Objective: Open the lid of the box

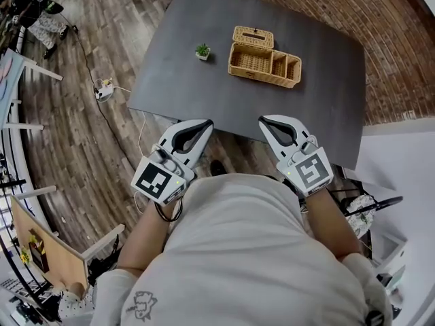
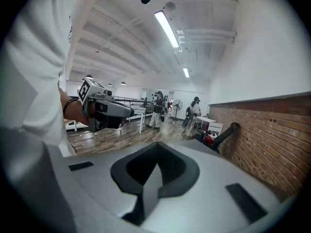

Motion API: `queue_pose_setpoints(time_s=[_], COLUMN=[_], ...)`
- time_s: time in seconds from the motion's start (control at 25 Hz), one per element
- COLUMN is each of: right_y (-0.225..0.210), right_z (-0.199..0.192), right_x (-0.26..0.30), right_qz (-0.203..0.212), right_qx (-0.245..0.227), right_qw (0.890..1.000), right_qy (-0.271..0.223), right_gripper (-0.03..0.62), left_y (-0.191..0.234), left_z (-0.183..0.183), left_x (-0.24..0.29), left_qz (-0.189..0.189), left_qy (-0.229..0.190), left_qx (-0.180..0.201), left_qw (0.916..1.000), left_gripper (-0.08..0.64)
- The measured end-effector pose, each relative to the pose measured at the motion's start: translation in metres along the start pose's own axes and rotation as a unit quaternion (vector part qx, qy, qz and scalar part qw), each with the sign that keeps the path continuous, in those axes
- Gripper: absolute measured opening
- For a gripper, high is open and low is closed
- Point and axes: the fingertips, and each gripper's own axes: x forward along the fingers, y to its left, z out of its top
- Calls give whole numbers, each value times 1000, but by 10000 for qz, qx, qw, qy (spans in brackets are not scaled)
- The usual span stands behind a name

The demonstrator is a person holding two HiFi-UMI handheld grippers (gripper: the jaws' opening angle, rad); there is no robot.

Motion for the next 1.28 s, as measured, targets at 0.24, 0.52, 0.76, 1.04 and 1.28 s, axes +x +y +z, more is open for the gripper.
queue_pose_setpoints(time_s=[0.24,0.52,0.76,1.04,1.28], right_y=[-7,-21,-26,-21,-13], right_z=[5,-15,-30,-46,-52], right_x=[-39,-98,-154,-204,-227], right_qz=[70,19,-66,-155,-97], right_qx=[-85,-116,77,234,217], right_qw=[9996,9993,9977,9961,9965], right_qy=[-250,-361,-671,-837,-803], right_gripper=[6,5,5,5,5], left_y=[-31,-80,-130,-179,-205], left_z=[4,10,4,0,-1], left_x=[17,43,67,82,79], left_qz=[313,671,735,726,800], left_qy=[-36,-239,-228,-207,-228], left_qx=[90,77,80,130,156], left_qw=[9995,9974,9970,9971,9964], left_gripper=[11,11,11,11,11])
